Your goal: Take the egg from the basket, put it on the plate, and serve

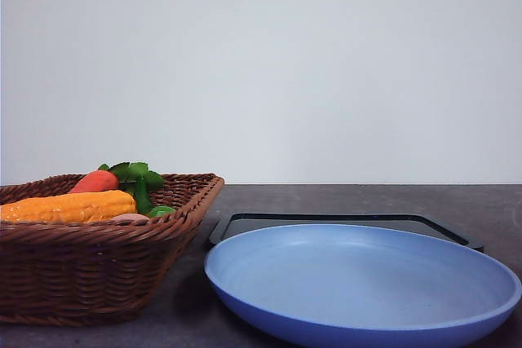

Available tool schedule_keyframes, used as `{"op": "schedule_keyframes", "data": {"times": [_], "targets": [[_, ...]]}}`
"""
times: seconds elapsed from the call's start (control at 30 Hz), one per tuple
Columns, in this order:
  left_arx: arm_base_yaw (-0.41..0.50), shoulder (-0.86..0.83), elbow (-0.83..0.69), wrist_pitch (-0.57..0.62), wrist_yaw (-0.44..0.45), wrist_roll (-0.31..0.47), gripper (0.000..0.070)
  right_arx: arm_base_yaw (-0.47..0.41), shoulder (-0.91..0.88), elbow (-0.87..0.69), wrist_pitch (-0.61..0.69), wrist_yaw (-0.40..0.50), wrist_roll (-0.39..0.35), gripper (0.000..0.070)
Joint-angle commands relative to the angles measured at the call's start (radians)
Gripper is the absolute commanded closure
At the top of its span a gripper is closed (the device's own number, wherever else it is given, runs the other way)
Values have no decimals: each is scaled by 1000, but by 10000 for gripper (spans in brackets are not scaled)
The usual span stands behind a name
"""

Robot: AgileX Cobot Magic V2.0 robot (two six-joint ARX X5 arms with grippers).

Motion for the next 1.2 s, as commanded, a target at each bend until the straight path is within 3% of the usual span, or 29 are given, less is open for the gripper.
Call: {"op": "schedule_keyframes", "data": {"times": [0.0,0.17,0.43,0.63,0.87,0.97,1.17], "targets": [[0,-2,-24,-5,31,-44,700,0,-1,10,10,-22,37,700],[0,2,3,-22,156,-45,700,0,0,70,-51,-56,84,700],[0,105,162,-168,252,-39,700,0,69,302,-309,-56,106,700],[0,241,288,-198,266,-6,700,0,188,458,-418,-59,46,700],[-2,412,426,-197,365,120,700,0,328,583,-523,-135,-16,700],[-12,492,471,-200,439,156,700,0,381,606,-547,-190,-44,700],[-52,652,514,-207,673,166,700,0,474,615,-600,-356,-48,700]]}}
